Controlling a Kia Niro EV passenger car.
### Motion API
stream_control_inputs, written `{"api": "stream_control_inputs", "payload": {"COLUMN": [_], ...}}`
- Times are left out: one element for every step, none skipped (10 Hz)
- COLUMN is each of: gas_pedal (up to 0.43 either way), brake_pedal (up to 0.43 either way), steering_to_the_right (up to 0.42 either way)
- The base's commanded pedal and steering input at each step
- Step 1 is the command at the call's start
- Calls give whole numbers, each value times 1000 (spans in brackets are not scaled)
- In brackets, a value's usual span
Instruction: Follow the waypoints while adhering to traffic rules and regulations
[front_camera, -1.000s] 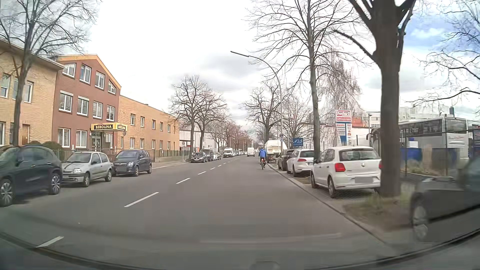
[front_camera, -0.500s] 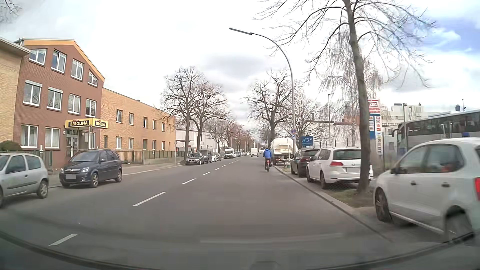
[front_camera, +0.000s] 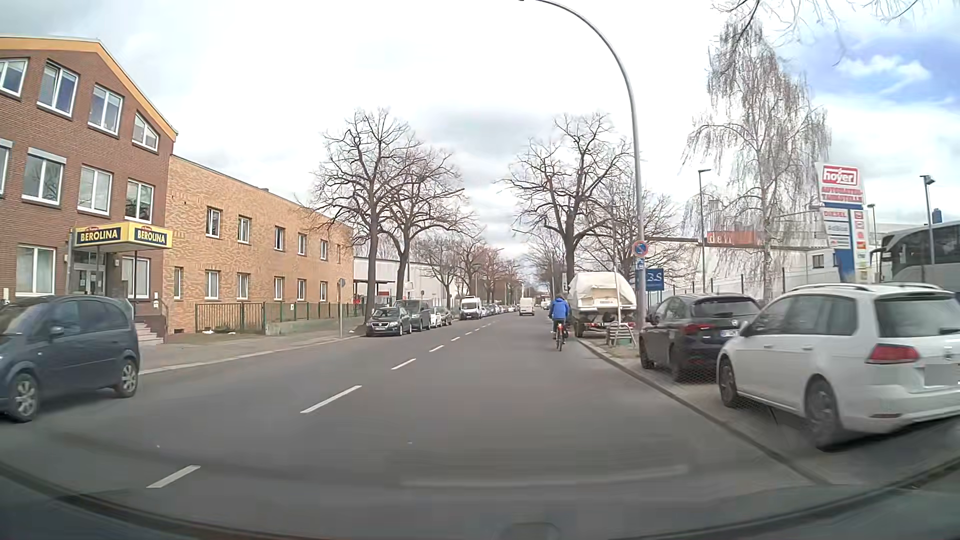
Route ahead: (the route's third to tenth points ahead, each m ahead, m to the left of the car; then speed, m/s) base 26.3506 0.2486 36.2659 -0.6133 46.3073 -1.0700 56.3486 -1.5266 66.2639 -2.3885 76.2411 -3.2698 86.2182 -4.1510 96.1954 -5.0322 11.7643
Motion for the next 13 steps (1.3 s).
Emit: {"api": "stream_control_inputs", "payload": {"gas_pedal": [248,248,248,248,240,220,220,220,220,220,220,220,220], "brake_pedal": [0,0,0,0,0,0,0,0,0,0,0,0,0], "steering_to_the_right": [-14,-13,-9,-3,-2,0,2,7,11,13,14,17,17]}}
